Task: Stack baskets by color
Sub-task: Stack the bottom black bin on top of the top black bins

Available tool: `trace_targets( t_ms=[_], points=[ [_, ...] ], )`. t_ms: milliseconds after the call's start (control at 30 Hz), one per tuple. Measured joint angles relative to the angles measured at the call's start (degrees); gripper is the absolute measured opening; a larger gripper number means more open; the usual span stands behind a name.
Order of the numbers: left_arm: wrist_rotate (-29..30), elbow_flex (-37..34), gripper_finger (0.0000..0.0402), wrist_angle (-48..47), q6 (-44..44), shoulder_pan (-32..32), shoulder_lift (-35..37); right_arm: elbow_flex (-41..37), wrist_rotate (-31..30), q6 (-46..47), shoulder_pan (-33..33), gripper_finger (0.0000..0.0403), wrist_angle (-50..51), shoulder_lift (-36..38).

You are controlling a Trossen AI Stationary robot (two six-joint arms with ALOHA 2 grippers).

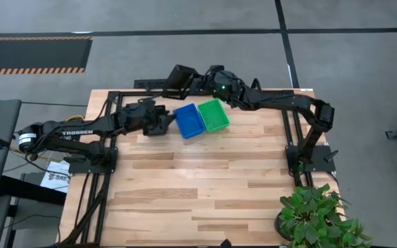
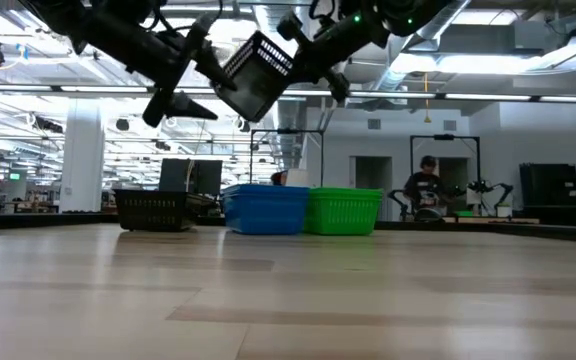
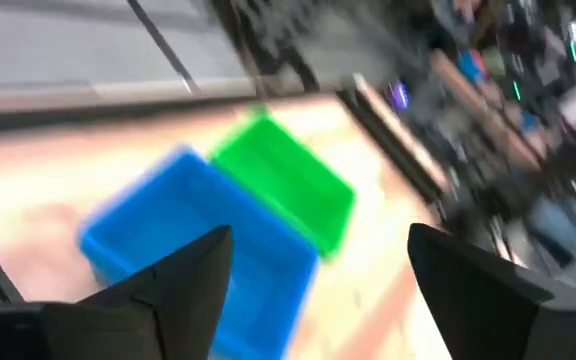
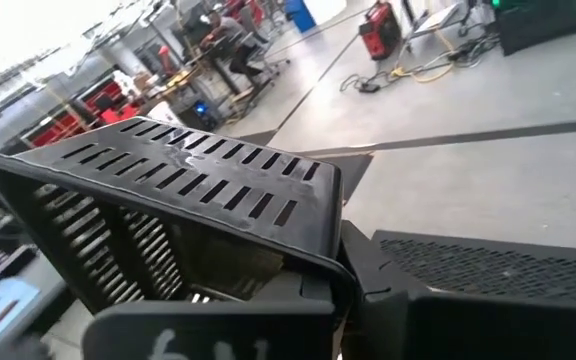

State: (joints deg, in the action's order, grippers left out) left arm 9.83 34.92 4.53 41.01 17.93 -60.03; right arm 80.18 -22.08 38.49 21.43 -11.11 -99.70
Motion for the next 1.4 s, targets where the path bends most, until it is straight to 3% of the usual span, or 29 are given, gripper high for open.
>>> trace_targets(
  t_ms=[167,300,467,667,833,1000,1400],
  points=[
    [-12.26,0.00,0.0292,-4.61,-0.98,0.00,4.07,0.00,5.02,3.38,3.90,0.0003,0.22,0.00],
    [-15.02,0.04,0.0287,-5.15,-0.89,0.10,12.80,0.00,10.88,8.15,6.01,0.0003,2.40,-0.15],
    [-7.07,3.18,0.0276,-7.01,-2.01,0.85,25.61,4.69,19.06,12.30,5.37,0.0003,5.95,-6.44],
    [5.52,6.81,0.0268,-12.41,-5.24,0.85,36.47,22.35,26.04,12.55,2.19,0.0003,15.21,-18.49],
    [8.55,7.72,0.0267,-18.88,-5.21,0.85,41.44,40.46,31.61,9.84,0.63,0.0003,29.64,-29.03],
    [8.62,7.72,0.0267,-21.74,-4.35,0.85,42.40,54.52,32.98,8.22,-0.32,0.0005,40.18,-37.50],
    [8.81,7.72,0.0267,-22.35,-4.39,0.85,42.40,53.07,34.02,9.51,-1.09,0.0008,39.69,-40.47]
  ],
)
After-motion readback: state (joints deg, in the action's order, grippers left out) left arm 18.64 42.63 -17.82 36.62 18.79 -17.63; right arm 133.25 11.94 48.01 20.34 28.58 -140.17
